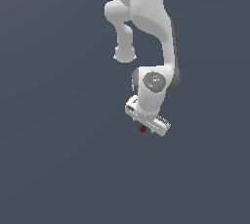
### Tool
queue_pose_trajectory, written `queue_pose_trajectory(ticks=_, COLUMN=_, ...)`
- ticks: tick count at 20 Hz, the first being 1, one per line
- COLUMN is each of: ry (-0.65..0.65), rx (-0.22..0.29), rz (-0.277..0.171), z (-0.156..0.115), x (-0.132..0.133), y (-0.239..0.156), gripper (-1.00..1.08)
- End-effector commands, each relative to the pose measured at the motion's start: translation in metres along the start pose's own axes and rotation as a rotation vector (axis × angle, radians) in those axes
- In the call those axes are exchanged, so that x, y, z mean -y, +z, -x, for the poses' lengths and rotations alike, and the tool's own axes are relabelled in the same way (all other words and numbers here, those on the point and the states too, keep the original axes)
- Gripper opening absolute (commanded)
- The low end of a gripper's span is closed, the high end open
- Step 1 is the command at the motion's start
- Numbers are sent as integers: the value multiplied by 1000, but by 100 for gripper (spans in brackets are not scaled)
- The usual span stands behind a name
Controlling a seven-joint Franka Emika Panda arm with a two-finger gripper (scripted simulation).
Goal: Pick up the object and move it to a goal position.
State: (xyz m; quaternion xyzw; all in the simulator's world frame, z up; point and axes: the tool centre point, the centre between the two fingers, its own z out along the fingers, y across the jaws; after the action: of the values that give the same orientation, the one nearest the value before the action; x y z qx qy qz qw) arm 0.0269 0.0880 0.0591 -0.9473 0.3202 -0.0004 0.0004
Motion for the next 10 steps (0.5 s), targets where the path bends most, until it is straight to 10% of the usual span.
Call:
queue_pose_trajectory(ticks=1, ry=1, rx=1, rz=1, z=0, x=-1, y=11, gripper=100)
queue_pose_trajectory(ticks=10, ry=4, rx=1, rz=1, z=0, x=0, y=42, gripper=100)
